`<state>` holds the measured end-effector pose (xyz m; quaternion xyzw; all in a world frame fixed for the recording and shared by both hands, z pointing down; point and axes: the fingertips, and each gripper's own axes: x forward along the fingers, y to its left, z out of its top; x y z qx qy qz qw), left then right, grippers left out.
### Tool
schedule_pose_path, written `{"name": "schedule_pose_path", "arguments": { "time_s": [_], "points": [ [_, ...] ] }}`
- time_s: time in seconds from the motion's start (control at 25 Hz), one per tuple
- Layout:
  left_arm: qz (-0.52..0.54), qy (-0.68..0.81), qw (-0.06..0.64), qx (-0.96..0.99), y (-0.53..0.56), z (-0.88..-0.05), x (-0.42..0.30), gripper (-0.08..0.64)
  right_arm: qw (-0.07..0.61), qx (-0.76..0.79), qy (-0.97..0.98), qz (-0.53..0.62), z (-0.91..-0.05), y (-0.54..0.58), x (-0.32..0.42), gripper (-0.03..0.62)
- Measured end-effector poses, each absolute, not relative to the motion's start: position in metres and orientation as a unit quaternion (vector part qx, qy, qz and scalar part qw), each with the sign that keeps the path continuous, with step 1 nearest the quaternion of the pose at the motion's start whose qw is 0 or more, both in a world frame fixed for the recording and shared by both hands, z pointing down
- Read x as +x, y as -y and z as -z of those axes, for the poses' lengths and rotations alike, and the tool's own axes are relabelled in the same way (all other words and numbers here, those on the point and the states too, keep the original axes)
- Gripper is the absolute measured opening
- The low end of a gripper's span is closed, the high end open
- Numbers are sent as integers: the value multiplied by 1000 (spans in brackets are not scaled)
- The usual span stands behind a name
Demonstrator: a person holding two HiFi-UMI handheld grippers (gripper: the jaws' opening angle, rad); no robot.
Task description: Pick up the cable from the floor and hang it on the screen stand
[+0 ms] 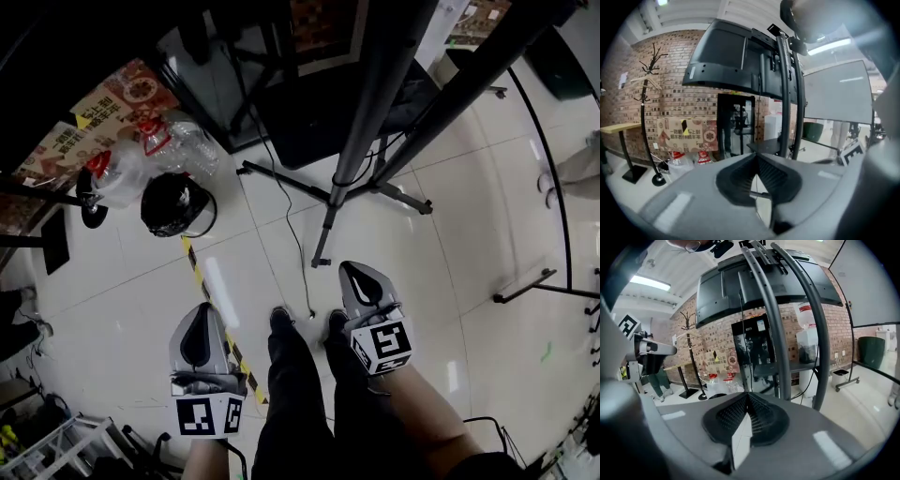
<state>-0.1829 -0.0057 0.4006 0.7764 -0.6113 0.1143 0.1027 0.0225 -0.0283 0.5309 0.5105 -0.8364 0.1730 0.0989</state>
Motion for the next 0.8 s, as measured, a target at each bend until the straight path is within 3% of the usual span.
{"name": "schedule_pose_path", "arguments": {
  "time_s": [0.48,0.8],
  "points": [
    [-155,565,161,794,41,-581,-195,5,156,513,809,-241,-706,67,-36,12],
    [-161,562,198,787,52,-673,-212,5,224,489,790,-295,-841,79,-70,98]
  ]
}}
